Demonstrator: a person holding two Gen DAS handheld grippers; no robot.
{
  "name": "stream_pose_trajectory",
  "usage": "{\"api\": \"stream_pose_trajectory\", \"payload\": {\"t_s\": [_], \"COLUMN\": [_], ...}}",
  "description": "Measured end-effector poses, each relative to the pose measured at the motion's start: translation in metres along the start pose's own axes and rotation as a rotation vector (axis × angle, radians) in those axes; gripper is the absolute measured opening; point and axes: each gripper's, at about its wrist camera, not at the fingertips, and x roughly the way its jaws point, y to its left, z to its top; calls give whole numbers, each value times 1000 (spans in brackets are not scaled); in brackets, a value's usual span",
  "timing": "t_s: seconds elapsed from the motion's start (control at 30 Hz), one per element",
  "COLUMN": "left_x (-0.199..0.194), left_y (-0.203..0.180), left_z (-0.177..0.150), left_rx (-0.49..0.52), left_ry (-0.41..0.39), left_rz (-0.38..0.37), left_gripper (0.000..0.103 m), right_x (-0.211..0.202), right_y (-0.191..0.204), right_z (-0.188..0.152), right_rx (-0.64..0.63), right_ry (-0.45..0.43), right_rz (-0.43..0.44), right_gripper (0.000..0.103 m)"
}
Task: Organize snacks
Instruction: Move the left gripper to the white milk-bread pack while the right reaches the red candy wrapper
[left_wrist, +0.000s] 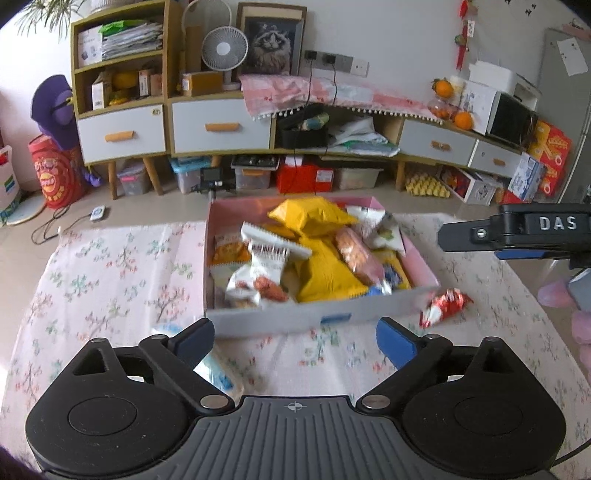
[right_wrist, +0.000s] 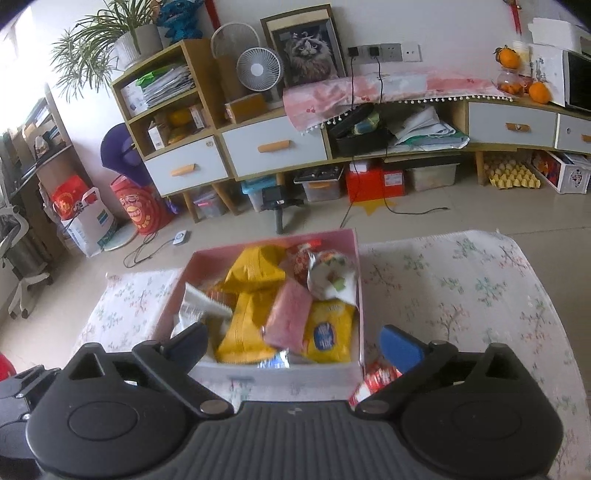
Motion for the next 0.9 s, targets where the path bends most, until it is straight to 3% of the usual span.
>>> {"api": "stream_pose_trajectory", "payload": {"t_s": [0.53,0.9], "left_x": [1,30], "left_y": [28,50], "left_z": [-49,-79], "left_rx": [-31,-3], "left_ry": [45,48], "left_rz": [68,146], "left_gripper": [100,100], "right_x": [-8,13], "right_y": [-8,-14], "right_z": [-64,-99], "right_rx": [-47,-210], "right_ry": [-12,17], "right_rz": [-69,-106], "right_gripper": [90,90]}}
